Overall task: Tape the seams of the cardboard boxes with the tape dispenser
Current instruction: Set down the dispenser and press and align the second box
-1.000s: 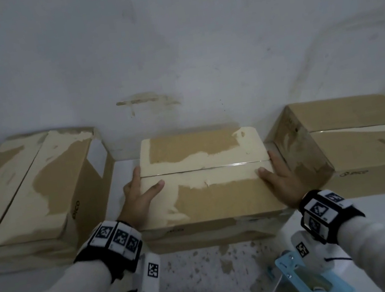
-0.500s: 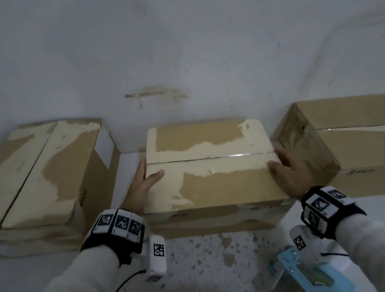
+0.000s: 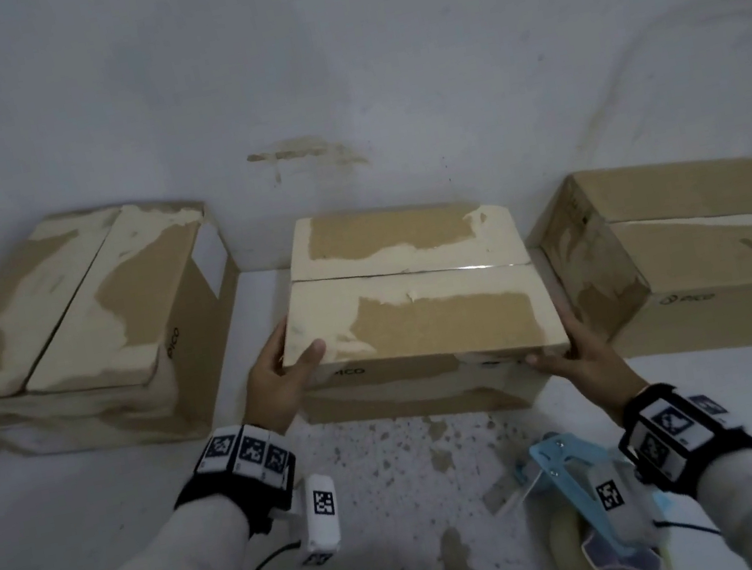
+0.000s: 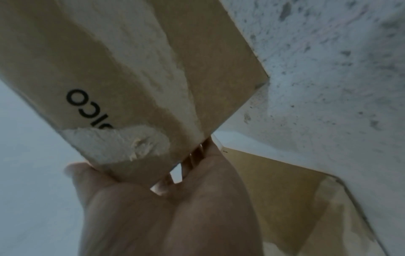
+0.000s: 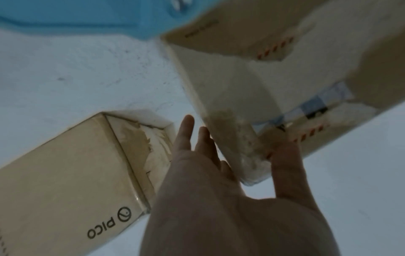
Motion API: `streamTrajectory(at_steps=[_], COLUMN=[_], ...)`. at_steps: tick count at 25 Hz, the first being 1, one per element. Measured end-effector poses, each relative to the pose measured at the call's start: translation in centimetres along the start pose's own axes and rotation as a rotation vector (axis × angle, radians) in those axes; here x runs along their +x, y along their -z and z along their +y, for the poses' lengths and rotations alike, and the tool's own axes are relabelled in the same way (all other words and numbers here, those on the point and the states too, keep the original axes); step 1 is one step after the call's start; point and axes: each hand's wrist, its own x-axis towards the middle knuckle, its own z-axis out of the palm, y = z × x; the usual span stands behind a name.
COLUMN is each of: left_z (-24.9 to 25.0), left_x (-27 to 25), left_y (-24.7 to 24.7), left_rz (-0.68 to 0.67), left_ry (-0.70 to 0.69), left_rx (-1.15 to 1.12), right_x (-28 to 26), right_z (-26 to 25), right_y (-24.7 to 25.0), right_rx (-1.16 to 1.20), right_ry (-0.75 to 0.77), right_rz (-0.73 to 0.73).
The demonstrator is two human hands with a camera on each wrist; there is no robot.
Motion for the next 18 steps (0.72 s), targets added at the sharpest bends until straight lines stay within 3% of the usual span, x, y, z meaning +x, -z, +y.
streamTrajectory(at_steps=[6,13,18], left_z=[-2.1,-2.5,-2.4], left_x=[-1.0,-1.2,-2.1], left_y=[2.5,1.5,1.3], left_rz=[0.025,0.351,0.355], left_ry=[0.138,0.221,0.221], left_rx=[-0.203,-0.318,-0.317], right_x=[-1.8,-2.2,-2.3], right_z=[2.3,2.3,2.2], right_y=[-0.2,-0.9,-0.9], right_rx=[0.094,0.241,0.189], right_ry=[-0.044,-0.114,-0.106], right_rz=[0.443,0.557,0.546])
